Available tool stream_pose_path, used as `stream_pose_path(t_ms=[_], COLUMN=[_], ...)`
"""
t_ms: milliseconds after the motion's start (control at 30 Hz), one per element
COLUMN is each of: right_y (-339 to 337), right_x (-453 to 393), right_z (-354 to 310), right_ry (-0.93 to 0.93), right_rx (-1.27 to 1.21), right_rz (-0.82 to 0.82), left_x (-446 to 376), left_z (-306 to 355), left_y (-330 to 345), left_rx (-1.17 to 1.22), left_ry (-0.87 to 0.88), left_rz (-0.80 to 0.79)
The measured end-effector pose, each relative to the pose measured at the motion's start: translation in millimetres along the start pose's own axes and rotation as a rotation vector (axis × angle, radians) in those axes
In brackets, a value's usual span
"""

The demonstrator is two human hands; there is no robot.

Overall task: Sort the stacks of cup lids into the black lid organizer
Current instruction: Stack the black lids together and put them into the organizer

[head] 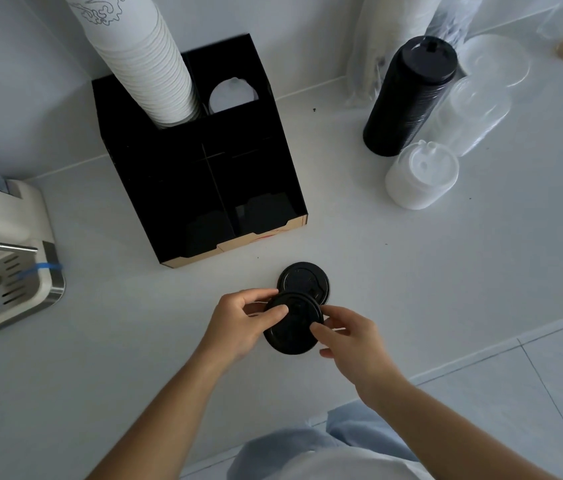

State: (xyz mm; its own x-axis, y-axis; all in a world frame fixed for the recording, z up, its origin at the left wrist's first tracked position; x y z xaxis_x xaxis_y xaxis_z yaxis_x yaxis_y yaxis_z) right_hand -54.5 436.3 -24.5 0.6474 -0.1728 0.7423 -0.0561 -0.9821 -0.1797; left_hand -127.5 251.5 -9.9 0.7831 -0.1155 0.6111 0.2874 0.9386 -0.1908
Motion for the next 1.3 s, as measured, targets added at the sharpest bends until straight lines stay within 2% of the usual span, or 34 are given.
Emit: stream_pose_path(t_ms=[200,400,567,800,1033,1300], right_y=[-4,-12,-13,0,13,13], right_x=[-4,-10,-9,-11,-12,-20], right_z=[1,-4,-6,4,8,14], right_ry=[-0.005,-0.004,-0.007,0.07,0.155,0.194], right_rx=[-0.091,-0.203,-0.23,-0.208,-0.317,-0.307], right_rz=[-0.046,-0.02,-0.031,-0.078,-0.112,-0.042], left_x=[0,-2,-7,-28,-49,-65], left_z=[8,17,26,48,73,58], left_y=[5,12,7,13,29,35], left_rx=[0.041,-0.014,-0.034,-0.239,-0.486,-0.528], left_ry=[0.02,0.002,0.019,0.131,0.256,0.205], left_rz=[-0.032,-0.148,-0.071,-0.057,-0.179,-0.239])
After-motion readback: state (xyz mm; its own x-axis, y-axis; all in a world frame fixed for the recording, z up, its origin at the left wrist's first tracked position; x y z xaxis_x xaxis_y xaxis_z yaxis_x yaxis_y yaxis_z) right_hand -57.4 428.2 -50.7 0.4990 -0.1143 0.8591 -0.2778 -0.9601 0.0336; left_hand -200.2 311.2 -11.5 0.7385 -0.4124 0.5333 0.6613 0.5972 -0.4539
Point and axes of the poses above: each hand's wrist, its own x-axis away from the middle knuckle, its own y-axis out of the palm, z = x × y, the point moved 7 cm from there along -x, towards the middle knuckle, and after that the axes turned 6 degrees about x, right-handed, at the moved point
